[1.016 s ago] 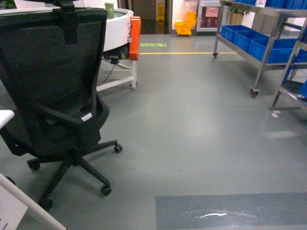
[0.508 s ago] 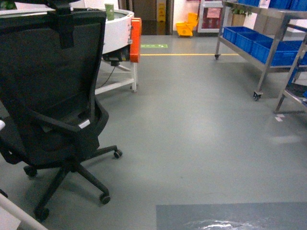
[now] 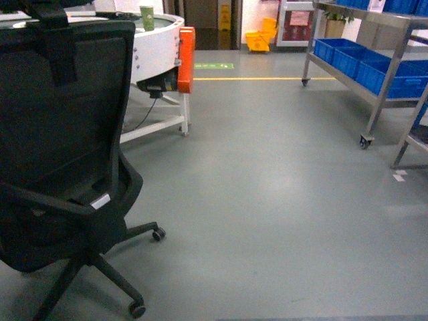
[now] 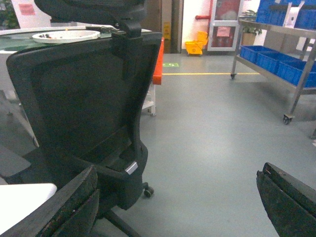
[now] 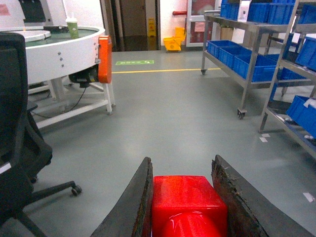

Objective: Pick red block from blue box to shelf

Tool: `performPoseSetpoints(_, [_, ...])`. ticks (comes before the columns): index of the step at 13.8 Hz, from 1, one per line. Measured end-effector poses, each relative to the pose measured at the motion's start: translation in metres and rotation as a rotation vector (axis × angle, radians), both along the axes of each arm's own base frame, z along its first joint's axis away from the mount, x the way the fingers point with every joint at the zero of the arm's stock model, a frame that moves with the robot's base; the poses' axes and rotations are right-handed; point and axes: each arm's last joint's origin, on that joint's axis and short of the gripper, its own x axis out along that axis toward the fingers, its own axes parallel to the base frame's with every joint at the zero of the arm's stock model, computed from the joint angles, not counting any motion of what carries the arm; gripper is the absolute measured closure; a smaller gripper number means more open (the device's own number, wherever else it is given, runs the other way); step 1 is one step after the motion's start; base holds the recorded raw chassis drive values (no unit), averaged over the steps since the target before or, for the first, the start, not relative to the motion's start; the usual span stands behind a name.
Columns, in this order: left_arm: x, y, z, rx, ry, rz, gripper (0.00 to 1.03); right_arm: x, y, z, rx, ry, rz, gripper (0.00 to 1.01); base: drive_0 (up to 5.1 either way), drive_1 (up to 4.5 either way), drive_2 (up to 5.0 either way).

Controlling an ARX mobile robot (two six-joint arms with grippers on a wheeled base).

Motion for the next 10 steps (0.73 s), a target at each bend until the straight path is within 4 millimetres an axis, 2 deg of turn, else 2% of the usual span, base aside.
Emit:
performPoseSetpoints(6, [0.0, 0.0, 0.0001, 0.0, -0.002, 0.0, 0.05, 0.0, 0.0, 0.0, 0.0, 0.0, 0.0, 0.72, -1.5, -1.52, -1.5])
performPoseSetpoints(10, [0.0, 0.0, 0.0002, 0.0, -0.002, 0.0, 0.05, 0.0, 0.0, 0.0001, 0.0, -0.002, 0.0, 0.72, 2.7, 2.2, -5.1])
